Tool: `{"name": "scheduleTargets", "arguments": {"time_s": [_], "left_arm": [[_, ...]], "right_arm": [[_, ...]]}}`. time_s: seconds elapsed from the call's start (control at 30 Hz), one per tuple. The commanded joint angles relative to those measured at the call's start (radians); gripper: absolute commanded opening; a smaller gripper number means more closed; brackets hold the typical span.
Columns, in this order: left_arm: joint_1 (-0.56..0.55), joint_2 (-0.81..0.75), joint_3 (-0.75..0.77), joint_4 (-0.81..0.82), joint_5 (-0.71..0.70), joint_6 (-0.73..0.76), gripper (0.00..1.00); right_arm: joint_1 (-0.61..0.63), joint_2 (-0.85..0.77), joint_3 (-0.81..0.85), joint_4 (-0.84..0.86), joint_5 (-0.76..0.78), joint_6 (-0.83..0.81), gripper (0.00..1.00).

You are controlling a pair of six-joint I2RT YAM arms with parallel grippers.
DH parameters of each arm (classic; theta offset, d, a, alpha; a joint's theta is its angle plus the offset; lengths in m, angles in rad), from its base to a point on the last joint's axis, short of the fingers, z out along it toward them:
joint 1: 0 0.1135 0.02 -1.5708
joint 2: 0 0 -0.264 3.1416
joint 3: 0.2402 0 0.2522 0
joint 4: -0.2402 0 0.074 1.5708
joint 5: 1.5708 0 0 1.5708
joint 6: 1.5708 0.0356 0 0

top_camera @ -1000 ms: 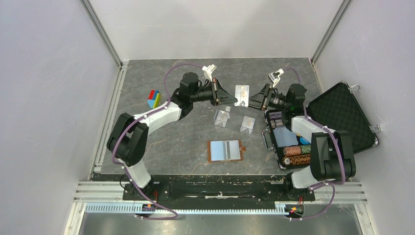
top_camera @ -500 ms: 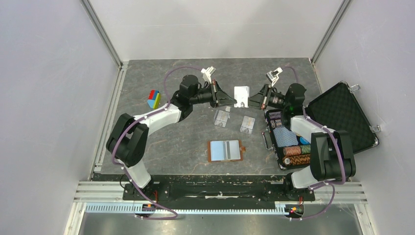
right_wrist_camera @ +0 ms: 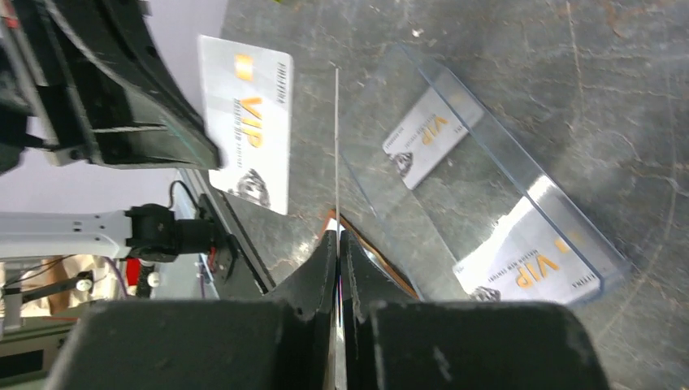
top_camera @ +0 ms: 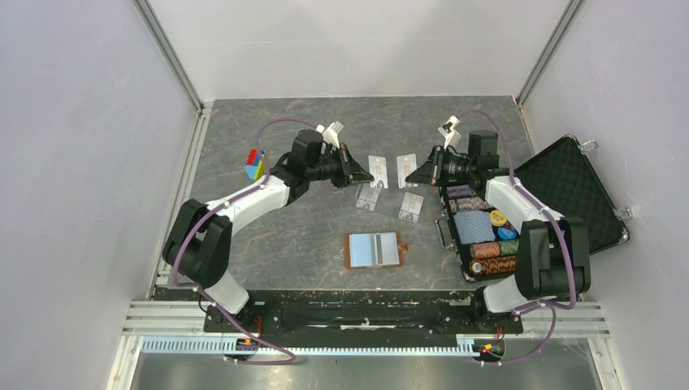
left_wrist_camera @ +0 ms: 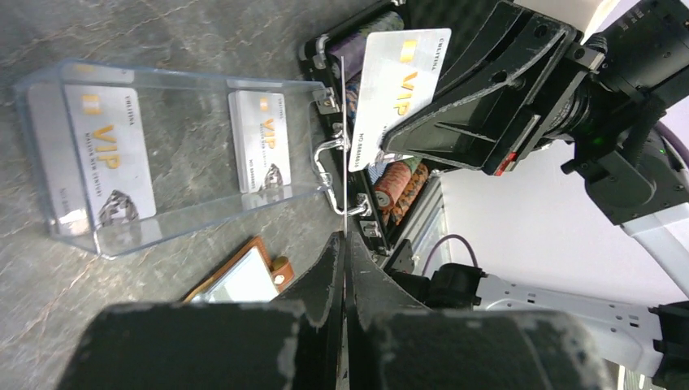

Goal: Put the credit cards into the card holder
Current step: Place the credit card in the storage box.

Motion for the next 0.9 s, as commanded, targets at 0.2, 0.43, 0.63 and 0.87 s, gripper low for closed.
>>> {"name": "scheduleTargets", "arguments": {"time_s": [0.2,0.43,0.63,0.87], "left_arm": [[0.015,-0.093,-0.002,-0.108,-0.075,0.107,0.02],[0.015,-0.112,-0.019,-0.107,-0.064,0.1,0.02],[0.015,-0.132,-0.052,-0.079,-0.058,0.079,0.02],[0.015,-0.163,-0.086,-0.042,-0.041,0.061,0.02]], "right_arm": [[0.076,0.06,0.061,-0.318,0.21,-0.342,0.0],[0.133,0.061,0.035,-0.346,0.324,-0.381,0.21],[0.135,-0.004,0.046,-0.348,0.354,-0.377,0.58],[0.135,-0.05,0.05,-0.329,0.337,-0.333,0.66]]}}
